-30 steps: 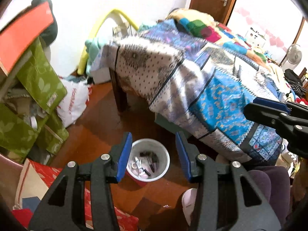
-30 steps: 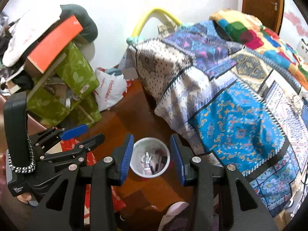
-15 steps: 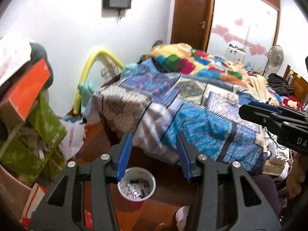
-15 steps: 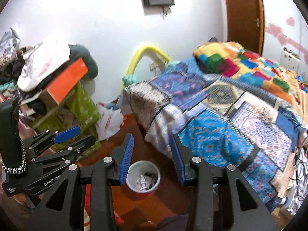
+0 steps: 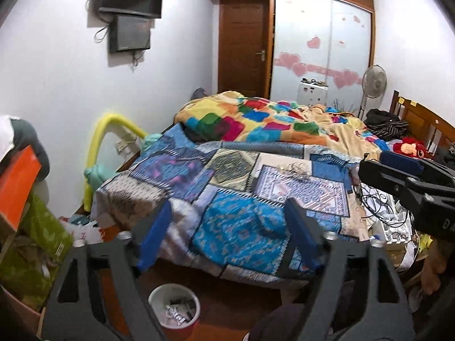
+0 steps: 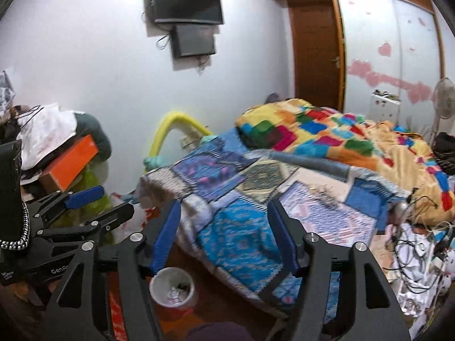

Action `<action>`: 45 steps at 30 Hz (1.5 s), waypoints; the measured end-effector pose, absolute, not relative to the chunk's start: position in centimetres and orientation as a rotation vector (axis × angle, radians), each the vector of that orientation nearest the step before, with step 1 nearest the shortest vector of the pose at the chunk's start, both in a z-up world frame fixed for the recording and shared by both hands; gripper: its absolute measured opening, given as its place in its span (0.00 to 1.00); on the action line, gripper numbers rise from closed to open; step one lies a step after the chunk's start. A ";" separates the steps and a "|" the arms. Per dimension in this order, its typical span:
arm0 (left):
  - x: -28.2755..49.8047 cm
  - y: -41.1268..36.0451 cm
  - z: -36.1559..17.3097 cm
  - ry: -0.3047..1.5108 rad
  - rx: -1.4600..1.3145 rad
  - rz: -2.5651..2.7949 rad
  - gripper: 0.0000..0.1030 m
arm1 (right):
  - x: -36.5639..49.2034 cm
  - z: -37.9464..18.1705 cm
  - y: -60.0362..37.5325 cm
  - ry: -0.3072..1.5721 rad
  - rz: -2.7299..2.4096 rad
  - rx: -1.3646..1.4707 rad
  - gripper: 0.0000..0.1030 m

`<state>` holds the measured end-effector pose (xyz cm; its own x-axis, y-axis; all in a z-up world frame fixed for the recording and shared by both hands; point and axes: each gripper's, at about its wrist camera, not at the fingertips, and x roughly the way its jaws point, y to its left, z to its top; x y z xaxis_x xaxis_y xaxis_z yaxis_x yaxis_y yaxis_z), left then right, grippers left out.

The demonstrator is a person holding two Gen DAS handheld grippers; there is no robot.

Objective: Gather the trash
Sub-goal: 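Move both open tools back over the bed toward the white cable bundle, then grasp the white cable bundle with the right tool while the left tool grasps the clear plastic bag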

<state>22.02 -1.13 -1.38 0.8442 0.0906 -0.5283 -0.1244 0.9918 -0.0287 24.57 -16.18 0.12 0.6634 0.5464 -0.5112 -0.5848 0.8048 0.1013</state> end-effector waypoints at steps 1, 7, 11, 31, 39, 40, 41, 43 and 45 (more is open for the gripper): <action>22.4 -1.5 -1.4 0.551 -0.060 0.108 0.85 | 24.9 0.3 -16.8 0.545 0.615 -0.076 0.67; 26.7 -4.6 -2.0 0.572 -0.036 0.054 0.86 | 26.9 0.2 -20.0 0.522 0.513 -0.074 0.72; 29.5 -6.1 -2.7 0.593 -0.023 0.025 0.86 | 28.7 -0.4 -21.8 0.536 0.467 -0.070 0.73; 46.6 -8.7 -13.6 0.798 -0.049 -0.047 0.86 | 43.5 -10.8 -27.1 0.812 0.333 0.020 0.73; 51.8 -7.6 -18.3 0.862 -0.074 -0.048 0.86 | 51.2 -16.0 -25.0 0.907 0.390 0.039 0.73; 52.5 -7.5 -18.7 0.865 -0.074 -0.047 0.86 | 52.1 -16.6 -24.7 0.920 0.397 0.043 0.73; 53.2 -7.3 -19.2 0.870 -0.076 -0.046 0.86 | 53.1 -17.3 -24.4 0.935 0.405 0.050 0.73; 54.4 -7.1 -19.9 0.880 -0.083 -0.047 0.86 | 55.0 -18.5 -23.8 0.961 0.417 0.064 0.73; 55.7 -6.8 -20.6 0.884 -0.095 -0.051 0.86 | 56.8 -19.7 -23.4 0.988 0.431 0.088 0.73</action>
<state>55.68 -6.83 -20.60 0.6330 -0.0839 -0.7695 0.0053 0.9945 -0.1041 56.85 -23.40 -19.72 0.4736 0.3915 -0.7889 -0.3126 0.9122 0.2650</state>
